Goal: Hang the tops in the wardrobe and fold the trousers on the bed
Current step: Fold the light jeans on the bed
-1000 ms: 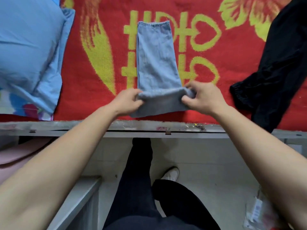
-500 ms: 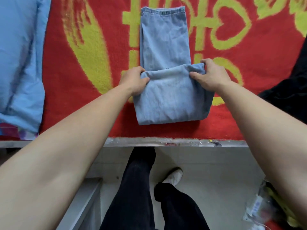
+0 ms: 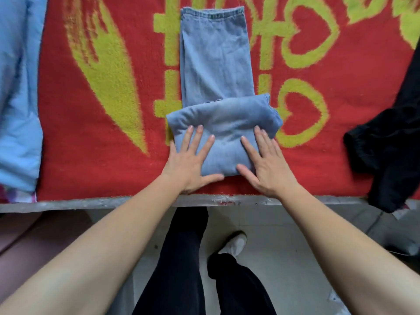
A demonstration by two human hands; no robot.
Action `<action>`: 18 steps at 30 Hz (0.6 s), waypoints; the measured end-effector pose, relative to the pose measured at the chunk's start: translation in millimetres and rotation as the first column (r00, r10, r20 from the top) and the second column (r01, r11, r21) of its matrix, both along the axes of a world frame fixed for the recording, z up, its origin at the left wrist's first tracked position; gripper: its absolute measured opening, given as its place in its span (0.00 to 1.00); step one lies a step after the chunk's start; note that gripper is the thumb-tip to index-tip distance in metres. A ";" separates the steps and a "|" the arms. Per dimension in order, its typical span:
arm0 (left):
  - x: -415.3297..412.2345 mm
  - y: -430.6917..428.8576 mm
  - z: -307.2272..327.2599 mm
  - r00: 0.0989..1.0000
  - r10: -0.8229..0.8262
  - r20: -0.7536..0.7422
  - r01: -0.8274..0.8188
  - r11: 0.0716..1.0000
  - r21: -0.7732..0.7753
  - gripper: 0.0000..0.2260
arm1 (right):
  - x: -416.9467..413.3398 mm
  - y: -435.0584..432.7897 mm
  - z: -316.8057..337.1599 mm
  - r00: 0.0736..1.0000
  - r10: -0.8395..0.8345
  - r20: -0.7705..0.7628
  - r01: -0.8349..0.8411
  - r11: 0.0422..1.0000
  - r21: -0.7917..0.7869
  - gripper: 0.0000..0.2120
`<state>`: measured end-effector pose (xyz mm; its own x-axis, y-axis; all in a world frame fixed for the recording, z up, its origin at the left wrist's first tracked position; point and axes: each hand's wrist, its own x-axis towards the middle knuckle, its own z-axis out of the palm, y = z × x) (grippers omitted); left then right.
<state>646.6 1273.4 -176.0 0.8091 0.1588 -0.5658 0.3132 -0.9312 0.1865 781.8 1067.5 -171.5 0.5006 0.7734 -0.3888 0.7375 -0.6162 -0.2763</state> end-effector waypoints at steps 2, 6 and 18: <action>2.5 3.0 -13.0 0.997 -0.041 -0.062 0.043 0.998 0.034 0.55 | 1.2 0.9 -5.3 0.998 -0.020 -0.057 0.018 1.000 -0.024 0.40; 4.4 -1.9 -12.3 0.997 -0.051 -0.054 0.057 0.992 0.111 0.56 | 3.8 8.4 -3.6 0.996 0.090 0.007 -0.086 0.969 -0.230 0.56; 8.2 5.3 59.8 0.948 -0.014 -0.318 -0.098 0.938 -0.332 0.30 | 5.1 6.5 73.6 0.982 0.184 -0.052 -0.190 0.961 -0.200 0.30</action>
<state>654.8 1278.7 -116.2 0.5797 -0.0580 -0.8128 0.4443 -0.8137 0.3749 786.8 1074.1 -97.9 0.3388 0.7552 -0.5611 0.8376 -0.5138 -0.1858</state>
